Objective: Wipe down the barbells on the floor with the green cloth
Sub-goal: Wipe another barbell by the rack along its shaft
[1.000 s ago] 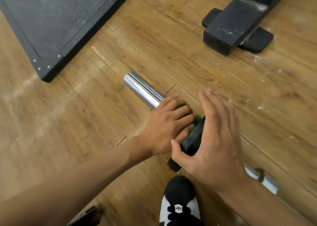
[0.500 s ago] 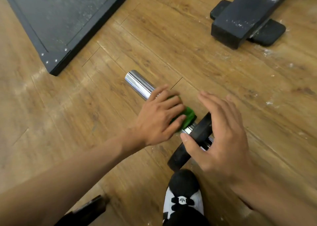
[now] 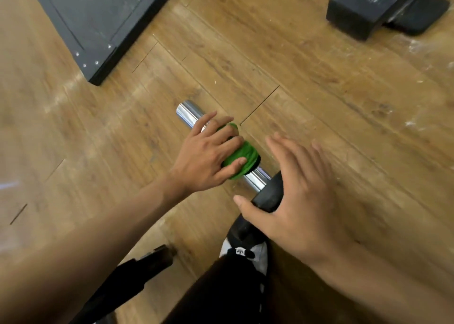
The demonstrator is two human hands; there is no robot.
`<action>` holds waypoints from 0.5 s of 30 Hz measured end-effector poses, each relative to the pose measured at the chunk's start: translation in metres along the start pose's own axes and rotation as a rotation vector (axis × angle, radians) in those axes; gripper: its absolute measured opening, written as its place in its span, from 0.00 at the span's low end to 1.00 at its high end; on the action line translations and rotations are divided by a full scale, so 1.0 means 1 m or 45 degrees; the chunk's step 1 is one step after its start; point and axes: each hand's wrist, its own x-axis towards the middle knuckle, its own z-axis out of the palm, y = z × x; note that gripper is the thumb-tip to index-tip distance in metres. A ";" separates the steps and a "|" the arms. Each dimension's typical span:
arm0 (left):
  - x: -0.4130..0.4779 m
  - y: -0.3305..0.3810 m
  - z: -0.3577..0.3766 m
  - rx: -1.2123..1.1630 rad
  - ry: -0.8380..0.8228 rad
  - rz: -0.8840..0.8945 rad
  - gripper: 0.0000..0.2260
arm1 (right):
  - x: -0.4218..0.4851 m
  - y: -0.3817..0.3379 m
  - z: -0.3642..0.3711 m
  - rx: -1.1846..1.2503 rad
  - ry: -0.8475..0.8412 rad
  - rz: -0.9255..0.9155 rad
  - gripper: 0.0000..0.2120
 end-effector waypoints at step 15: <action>-0.026 -0.044 0.002 -0.024 -0.056 -0.016 0.20 | -0.025 -0.018 0.023 -0.052 0.101 -0.203 0.43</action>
